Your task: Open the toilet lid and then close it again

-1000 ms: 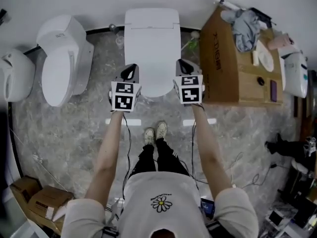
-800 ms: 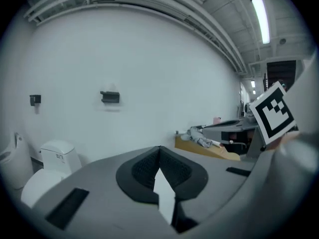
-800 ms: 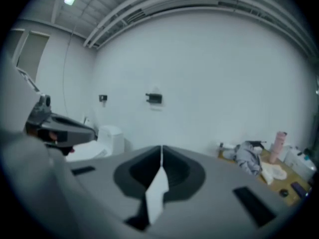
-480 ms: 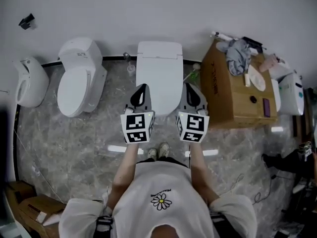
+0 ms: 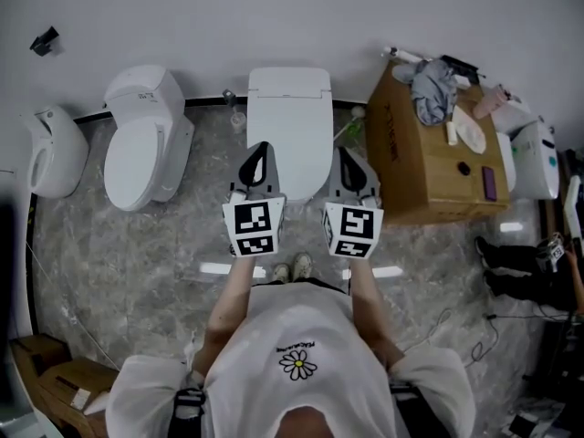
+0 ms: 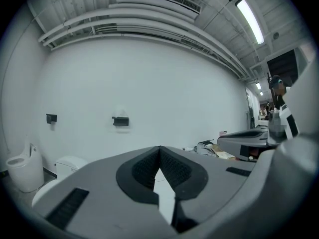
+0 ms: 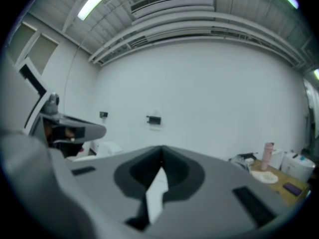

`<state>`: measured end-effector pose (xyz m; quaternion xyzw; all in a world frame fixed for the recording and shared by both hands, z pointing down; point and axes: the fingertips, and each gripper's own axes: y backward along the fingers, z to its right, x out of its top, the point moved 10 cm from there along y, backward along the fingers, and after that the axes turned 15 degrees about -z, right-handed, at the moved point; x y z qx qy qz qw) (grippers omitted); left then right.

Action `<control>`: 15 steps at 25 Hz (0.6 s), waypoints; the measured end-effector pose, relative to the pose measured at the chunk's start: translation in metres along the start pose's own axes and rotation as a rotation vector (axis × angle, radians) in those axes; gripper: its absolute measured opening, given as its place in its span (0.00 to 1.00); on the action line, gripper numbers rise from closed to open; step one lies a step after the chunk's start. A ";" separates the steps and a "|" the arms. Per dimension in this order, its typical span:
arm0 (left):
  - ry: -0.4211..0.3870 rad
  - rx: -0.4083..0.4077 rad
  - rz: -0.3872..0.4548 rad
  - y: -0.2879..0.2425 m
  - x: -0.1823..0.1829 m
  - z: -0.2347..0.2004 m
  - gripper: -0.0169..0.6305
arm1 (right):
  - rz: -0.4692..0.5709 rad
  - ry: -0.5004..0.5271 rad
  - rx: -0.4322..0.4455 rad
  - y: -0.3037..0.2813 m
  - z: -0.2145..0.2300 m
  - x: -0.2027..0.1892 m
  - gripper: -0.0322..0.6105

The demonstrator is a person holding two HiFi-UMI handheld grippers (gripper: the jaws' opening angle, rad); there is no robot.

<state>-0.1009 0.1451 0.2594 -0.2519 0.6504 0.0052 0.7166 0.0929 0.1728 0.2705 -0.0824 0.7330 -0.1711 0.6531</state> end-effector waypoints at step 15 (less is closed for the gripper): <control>0.000 0.026 0.025 0.002 0.002 0.002 0.06 | 0.009 0.004 0.028 -0.002 0.000 -0.001 0.10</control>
